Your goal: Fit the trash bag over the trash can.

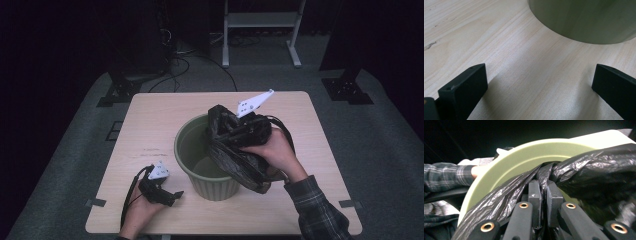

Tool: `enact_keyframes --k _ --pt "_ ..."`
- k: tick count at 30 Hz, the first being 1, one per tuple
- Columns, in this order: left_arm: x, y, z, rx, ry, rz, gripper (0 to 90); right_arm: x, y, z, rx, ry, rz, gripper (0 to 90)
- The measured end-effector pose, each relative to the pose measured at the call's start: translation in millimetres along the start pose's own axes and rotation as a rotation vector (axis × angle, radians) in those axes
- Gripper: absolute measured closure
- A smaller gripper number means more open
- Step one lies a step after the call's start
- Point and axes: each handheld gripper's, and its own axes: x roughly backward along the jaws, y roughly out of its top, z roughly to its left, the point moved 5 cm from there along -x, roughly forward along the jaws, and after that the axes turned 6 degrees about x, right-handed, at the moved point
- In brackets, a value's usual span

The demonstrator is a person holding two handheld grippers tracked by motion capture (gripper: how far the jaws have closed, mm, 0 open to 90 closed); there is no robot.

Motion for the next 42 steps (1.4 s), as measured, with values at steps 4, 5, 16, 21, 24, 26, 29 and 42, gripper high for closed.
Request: enact_keyframes --k 4,5,16,21,24,26,29,42 --pt "0.0 0.0 0.0 0.000 0.000 0.000 0.0 9.3 -10.5 3.0 0.001 -0.022 0.004 83.2" --pt "0.0 0.0 0.0 0.000 0.000 0.000 0.0 11.5 -13.1 3.6 0.001 -0.026 0.003 82.3" --pt "0.0 0.0 0.0 0.000 0.000 0.000 0.0 46.5 -21.1 5.4 0.006 -0.086 -0.082 63.8" --pt "0.0 0.0 0.0 0.000 0.000 0.000 0.0 58.7 -26.8 -3.2 -0.015 -0.080 -0.103 58.1" --pt "0.0 0.0 0.0 0.000 0.000 0.000 0.0 62.7 -29.4 -4.0 -0.013 -0.086 -0.103 57.0" --pt "0.0 0.0 0.0 0.000 0.000 0.000 0.0 66.1 -30.4 -5.5 -0.015 -0.105 -0.111 57.1" --pt "0.0 0.0 0.0 0.000 0.000 0.000 0.0 71.5 -31.6 -9.7 -0.024 -0.131 -0.123 57.0" --pt "0.0 0.0 0.0 0.001 0.000 0.000 0.0 58.3 -35.7 -50.9 -0.066 -0.200 -0.110 50.8"
